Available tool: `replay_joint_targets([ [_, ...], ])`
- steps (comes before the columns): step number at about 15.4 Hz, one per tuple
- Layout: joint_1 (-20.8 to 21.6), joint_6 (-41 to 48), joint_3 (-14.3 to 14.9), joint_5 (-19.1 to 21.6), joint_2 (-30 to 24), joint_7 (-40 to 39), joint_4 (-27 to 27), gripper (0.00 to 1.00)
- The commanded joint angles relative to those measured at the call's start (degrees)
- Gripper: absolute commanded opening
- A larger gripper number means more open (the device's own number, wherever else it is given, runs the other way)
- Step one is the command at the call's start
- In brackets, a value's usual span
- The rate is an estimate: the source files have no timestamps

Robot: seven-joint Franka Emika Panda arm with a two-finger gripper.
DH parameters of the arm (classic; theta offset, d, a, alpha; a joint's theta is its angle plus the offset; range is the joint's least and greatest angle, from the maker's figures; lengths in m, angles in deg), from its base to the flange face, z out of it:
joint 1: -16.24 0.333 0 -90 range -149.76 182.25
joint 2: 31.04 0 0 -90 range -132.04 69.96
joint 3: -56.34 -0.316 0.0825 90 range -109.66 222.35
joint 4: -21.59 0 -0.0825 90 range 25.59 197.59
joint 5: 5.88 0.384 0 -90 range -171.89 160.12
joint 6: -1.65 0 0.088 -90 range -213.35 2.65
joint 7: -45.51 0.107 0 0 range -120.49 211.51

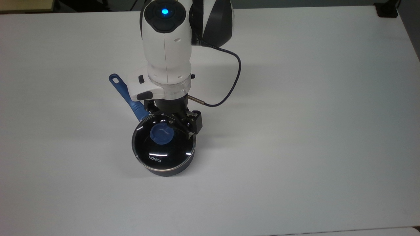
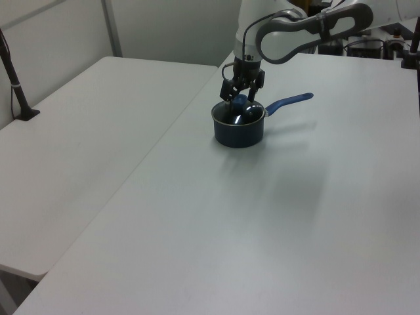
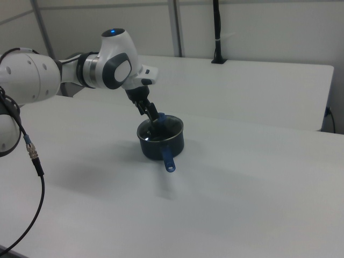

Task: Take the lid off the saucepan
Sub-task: 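Lower the gripper onto the blue lid knob and close on it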

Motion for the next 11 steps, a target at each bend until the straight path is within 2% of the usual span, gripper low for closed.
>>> replay_joint_targets([
  [1, 0.9, -2.6, 1.09, -1.17, 0.92, 2.28, -0.72, 1.0],
  [6, 0.81, -2.33, 1.18, -3.53, 0.92, 2.55, -1.42, 1.0],
  [11, 0.64, -2.6, 1.18, -3.71, 0.92, 2.64, -1.6, 1.0],
])
